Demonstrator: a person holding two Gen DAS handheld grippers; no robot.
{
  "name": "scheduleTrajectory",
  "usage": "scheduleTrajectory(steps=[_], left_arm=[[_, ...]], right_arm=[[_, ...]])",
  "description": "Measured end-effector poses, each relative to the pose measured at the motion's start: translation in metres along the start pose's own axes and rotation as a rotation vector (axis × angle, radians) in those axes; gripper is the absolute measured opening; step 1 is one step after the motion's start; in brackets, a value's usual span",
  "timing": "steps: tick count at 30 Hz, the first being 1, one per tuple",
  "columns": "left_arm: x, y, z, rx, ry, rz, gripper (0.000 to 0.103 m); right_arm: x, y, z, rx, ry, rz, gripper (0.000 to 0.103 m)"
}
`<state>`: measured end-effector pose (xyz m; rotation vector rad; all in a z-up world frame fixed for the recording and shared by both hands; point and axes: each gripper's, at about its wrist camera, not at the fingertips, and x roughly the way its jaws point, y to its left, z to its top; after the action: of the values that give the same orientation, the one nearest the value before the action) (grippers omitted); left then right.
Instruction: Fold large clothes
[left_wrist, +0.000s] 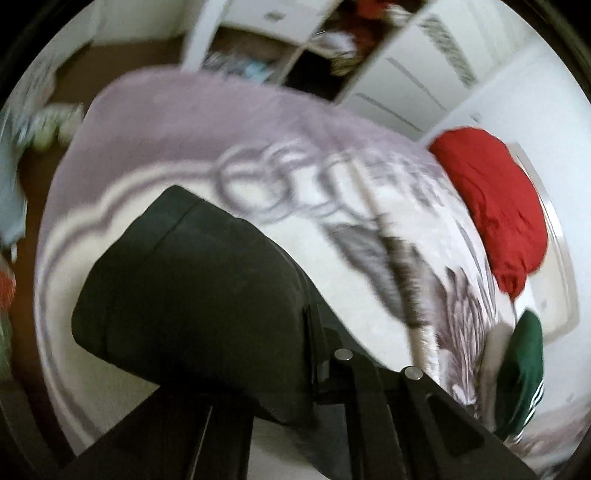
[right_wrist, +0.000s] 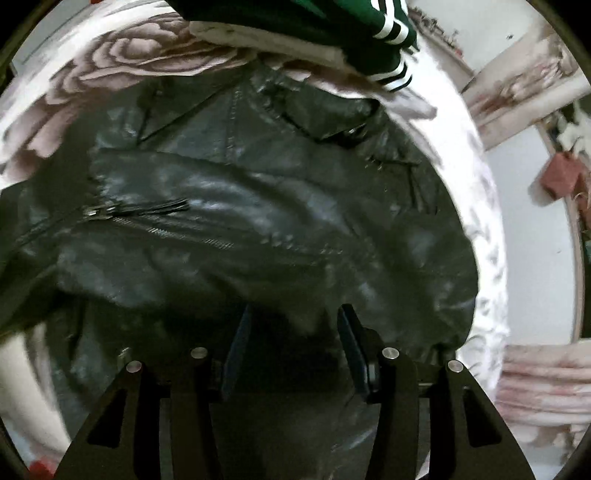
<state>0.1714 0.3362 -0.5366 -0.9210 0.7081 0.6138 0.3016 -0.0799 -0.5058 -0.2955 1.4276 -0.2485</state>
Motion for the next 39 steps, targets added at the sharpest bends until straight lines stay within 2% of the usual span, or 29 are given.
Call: scheduleTrajectory(steps=[2, 4, 8, 13, 17, 23, 27, 29, 32, 34, 36, 37, 38, 39], left_arm=[[-0.013, -0.02, 0.001, 0.084, -0.035, 0.003, 0.004], [-0.028, -0.047, -0.002, 0.192, -0.061, 0.012, 0.004], [-0.051, -0.104, -0.022, 0.377, -0.103, 0.007, 0.004], [-0.072, -0.176, -0.076, 0.58, -0.107, -0.044, 0.003], [-0.084, -0.232, -0.136, 0.718, -0.074, -0.106, 0.003], [-0.106, -0.325, -0.256, 0.917, 0.045, -0.263, 0.003], [-0.097, -0.375, -0.353, 1.053, 0.194, -0.35, 0.003], [-0.087, -0.389, -0.39, 1.115, 0.254, -0.341, 0.004], [-0.059, -0.395, -0.437, 1.197, 0.34, -0.241, 0.006], [-0.044, -0.393, -0.451, 1.238, 0.378, -0.159, 0.015], [-0.036, -0.389, -0.455, 1.252, 0.413, -0.133, 0.028], [-0.037, -0.382, -0.455, 1.254, 0.416, -0.131, 0.049], [-0.038, -0.381, -0.457, 1.26, 0.426, -0.128, 0.065], [-0.041, -0.38, -0.454, 1.268, 0.43, -0.124, 0.093]], right_arm=[[0.01, -0.004, 0.004, -0.002, 0.018, 0.01, 0.062], [0.015, -0.005, 0.006, -0.003, 0.02, 0.014, 0.069], [0.021, -0.013, 0.009, -0.026, 0.003, 0.065, 0.074], [0.019, -0.037, 0.012, -0.019, -0.001, 0.15, 0.074], [0.024, -0.09, 0.017, 0.048, 0.018, 0.243, 0.074], [0.041, -0.207, 0.004, 0.218, 0.05, 0.309, 0.074], [0.066, -0.278, -0.02, 0.309, 0.1, 0.29, 0.074], [0.083, -0.308, -0.037, 0.348, 0.133, 0.28, 0.074], [0.106, -0.342, -0.061, 0.423, 0.196, 0.316, 0.074], [0.116, -0.356, -0.075, 0.469, 0.225, 0.36, 0.074], [0.126, -0.371, -0.086, 0.527, 0.244, 0.45, 0.074], [0.13, -0.378, -0.091, 0.559, 0.249, 0.502, 0.074], [0.132, -0.384, -0.094, 0.588, 0.25, 0.552, 0.074], [0.133, -0.387, -0.097, 0.616, 0.248, 0.597, 0.074]])
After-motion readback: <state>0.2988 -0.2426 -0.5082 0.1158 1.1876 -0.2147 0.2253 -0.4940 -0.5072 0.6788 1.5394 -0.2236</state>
